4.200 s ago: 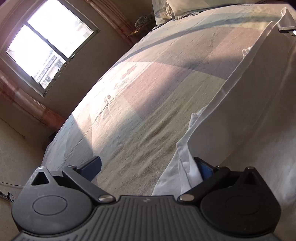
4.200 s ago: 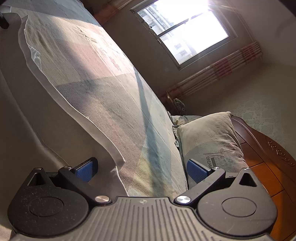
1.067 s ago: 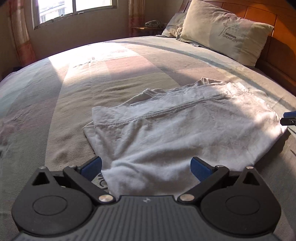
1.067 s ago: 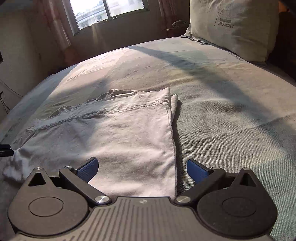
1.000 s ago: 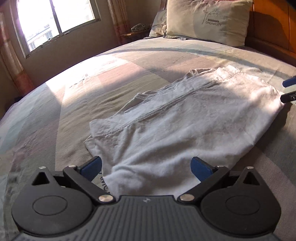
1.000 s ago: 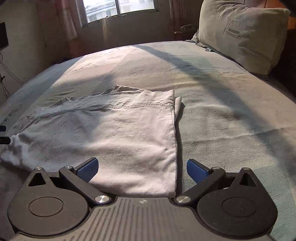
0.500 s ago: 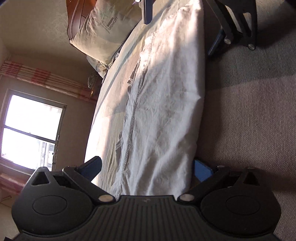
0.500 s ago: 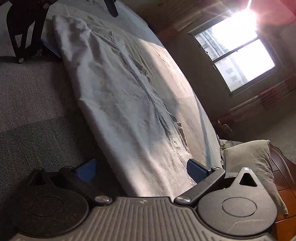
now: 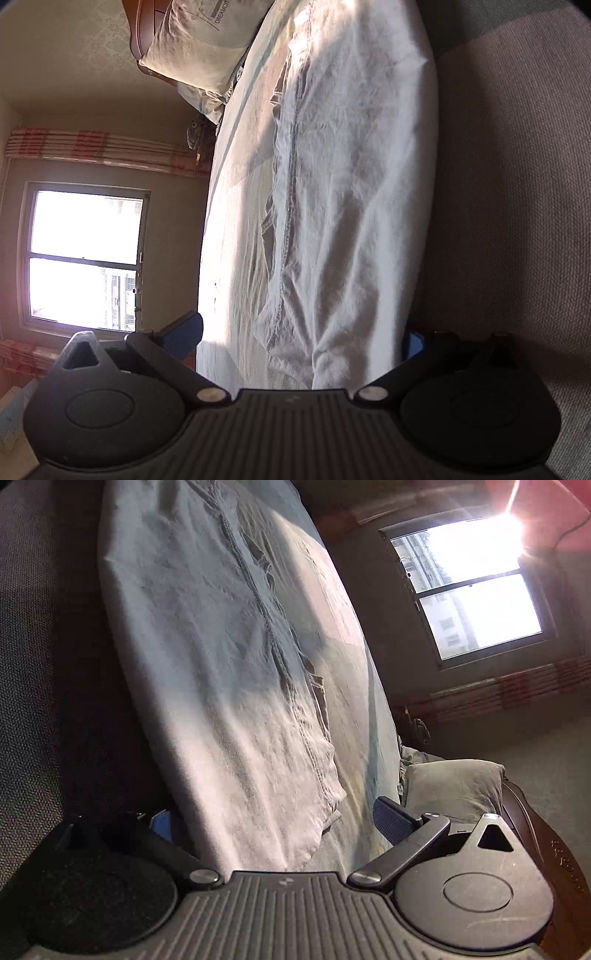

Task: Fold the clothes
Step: 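Close both grippers on the long side edge of the folded shirt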

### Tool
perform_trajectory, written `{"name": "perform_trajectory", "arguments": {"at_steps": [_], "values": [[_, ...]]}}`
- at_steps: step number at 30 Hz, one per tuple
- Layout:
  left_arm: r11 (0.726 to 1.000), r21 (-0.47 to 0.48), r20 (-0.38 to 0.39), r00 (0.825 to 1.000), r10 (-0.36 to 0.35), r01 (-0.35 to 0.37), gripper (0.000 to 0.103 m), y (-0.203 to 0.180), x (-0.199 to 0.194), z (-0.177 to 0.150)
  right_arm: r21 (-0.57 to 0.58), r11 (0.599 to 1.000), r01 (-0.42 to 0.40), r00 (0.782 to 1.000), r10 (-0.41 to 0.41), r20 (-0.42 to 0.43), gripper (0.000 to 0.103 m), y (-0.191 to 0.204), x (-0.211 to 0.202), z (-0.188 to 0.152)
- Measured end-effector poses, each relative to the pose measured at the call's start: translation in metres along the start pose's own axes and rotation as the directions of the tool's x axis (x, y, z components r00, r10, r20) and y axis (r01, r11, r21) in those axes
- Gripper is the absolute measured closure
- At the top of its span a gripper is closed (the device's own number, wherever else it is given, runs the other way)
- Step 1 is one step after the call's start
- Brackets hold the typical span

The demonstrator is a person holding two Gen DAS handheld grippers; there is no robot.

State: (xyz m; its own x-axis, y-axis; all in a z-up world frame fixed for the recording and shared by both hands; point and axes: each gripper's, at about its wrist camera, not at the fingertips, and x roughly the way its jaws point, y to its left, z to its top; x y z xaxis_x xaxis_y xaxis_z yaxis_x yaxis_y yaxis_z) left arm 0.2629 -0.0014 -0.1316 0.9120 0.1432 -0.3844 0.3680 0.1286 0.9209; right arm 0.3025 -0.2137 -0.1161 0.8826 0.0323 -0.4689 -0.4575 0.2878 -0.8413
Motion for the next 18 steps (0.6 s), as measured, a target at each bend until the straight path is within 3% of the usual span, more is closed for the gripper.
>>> {"name": "perform_trajectory", "arguments": {"at_steps": [2,6,9,14,18], "values": [[1.000,0.011,0.026,1.000,0.013,-0.014,0.001,-0.002,0.002,0.014,-0.005,1.000,0.018,1.000,-0.018,-0.006,0.000,0.000,0.002,-0.001],[1.000,0.000,0.115,0.993,0.020,-0.020,0.001,-0.002,0.008,0.048,-0.052,0.998,0.034,0.997,-0.030,0.069,0.000,0.018,0.002,0.026],[0.999,0.032,0.125,0.992,-0.013,0.010,0.001,-0.001,0.013,0.051,-0.061,0.998,0.018,0.995,-0.013,0.095,0.000,0.019,0.005,0.030],[0.994,0.106,0.019,0.999,0.028,-0.030,0.000,-0.002,0.031,0.018,-0.022,0.999,0.040,0.999,-0.039,0.016,0.000,0.001,0.021,0.002],[0.988,0.156,0.018,1.000,0.008,-0.011,0.001,-0.003,0.037,0.022,-0.043,0.998,0.043,0.999,-0.044,-0.012,0.000,-0.003,0.031,-0.007]]}}
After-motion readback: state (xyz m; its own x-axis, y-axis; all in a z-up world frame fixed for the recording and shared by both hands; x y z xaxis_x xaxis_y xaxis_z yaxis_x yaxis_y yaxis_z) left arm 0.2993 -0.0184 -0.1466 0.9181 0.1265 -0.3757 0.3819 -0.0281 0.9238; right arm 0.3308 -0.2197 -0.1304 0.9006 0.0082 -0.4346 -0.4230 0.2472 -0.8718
